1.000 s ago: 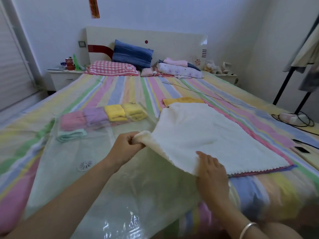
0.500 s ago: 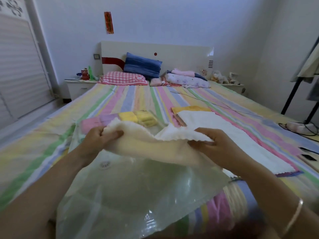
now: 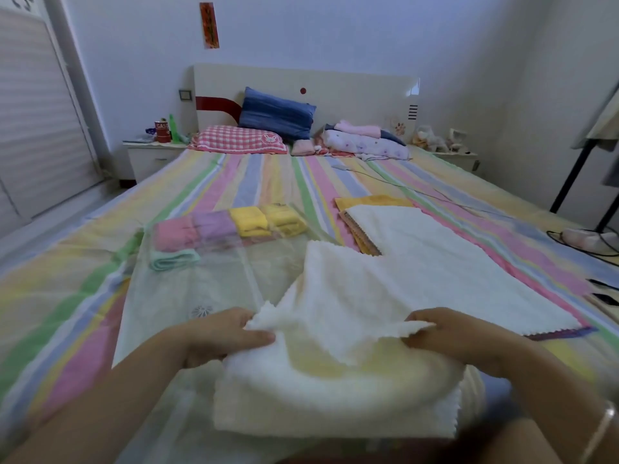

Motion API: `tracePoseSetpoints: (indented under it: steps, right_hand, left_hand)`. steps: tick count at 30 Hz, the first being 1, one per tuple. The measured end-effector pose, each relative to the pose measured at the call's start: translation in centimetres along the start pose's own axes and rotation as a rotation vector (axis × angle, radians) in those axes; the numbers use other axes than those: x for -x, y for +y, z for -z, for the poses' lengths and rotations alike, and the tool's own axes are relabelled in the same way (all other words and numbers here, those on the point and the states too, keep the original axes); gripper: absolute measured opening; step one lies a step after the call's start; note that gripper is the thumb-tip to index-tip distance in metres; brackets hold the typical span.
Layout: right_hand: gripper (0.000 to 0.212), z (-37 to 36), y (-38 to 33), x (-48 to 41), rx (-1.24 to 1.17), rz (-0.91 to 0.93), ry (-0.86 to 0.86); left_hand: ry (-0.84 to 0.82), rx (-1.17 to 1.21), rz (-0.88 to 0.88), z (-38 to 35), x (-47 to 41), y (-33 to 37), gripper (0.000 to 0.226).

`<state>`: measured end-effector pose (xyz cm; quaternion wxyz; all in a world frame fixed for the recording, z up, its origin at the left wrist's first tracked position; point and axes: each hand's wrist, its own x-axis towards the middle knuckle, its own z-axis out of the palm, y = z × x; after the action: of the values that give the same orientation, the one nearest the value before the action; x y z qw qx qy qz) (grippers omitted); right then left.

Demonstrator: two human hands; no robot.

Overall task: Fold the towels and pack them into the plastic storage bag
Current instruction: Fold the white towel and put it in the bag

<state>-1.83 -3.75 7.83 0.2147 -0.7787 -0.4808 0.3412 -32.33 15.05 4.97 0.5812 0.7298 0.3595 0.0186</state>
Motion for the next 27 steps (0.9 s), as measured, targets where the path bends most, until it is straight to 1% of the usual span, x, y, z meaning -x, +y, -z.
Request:
tracePoseSetpoints:
  steps: [2,5,8,10,11,12,13,14,15,16,18,21,23,25,27]
  right_hand:
    - [0.011,0.8,0.7,-1.8,-0.086,-0.02,0.153]
    - [0.007,1.9,1.6,-5.2,-0.156,-0.051,0.349]
    - [0.011,3.3,2.2,-9.1,-0.218,-0.074,0.488]
    - [0.015,4.3,2.5,-11.7,-0.238,-0.092,0.555]
    - [0.018,4.7,2.5,-12.8,-0.234,-0.108,0.575]
    - [0.02,4.9,2.7,-13.9,-0.231,-0.129,0.579]
    - [0.022,5.1,2.7,-14.9,-0.238,-0.155,0.566]
    - [0.022,5.2,2.8,-15.7,-0.264,-0.177,0.546]
    - [0.02,5.1,2.9,-16.4,-0.301,-0.195,0.523]
    - [0.019,5.0,3.1,-16.9,-0.33,-0.207,0.506]
    - [0.018,4.8,3.8,-17.8,-0.359,-0.222,0.488]
    - [0.016,4.5,4.5,-18.4,-0.43,-0.216,0.498]
    - [0.017,4.3,4.5,-18.3,-0.435,-0.206,0.501]
    - [0.015,3.9,4.1,-18.1,-0.396,-0.174,0.503]
    - [0.016,3.4,3.4,-17.8,-0.345,-0.126,0.513]
  left_hand:
    - [0.17,0.049,-0.059,0.1,-2.4,1.1,0.022]
    - [0.364,0.107,-0.14,0.9,-7.1,2.2,0.018]
    - [0.487,0.156,-0.17,1.9,-11.8,3.9,0.02]
    - [0.517,0.159,-0.149,2.8,-15.1,4.6,0.024]
    - [0.515,0.171,-0.132,3.1,-16.5,4.8,0.028]
    - [0.501,0.208,-0.104,3.5,-17.9,4.7,0.037]
    - [0.472,0.264,-0.059,3.8,-19.0,4.6,0.048]
    - [0.442,0.325,-0.011,4.1,-20.1,4.2,0.055]
    - [0.409,0.397,0.036,4.2,-20.8,4.2,0.054]
    - [0.373,0.449,0.093,4.4,-21.5,4.0,0.047]
    - [0.271,0.5,0.215,4.4,-22.4,4.1,0.04]
    - [0.08,0.471,0.3,4.5,-22.7,4.2,0.047]
    - [-0.018,0.414,0.328,4.3,-22.3,4.4,0.046]
    - [-0.03,0.386,0.329,4.0,-21.5,4.4,0.046]
    - [0.115,0.34,0.274,3.8,-20.8,3.9,0.052]
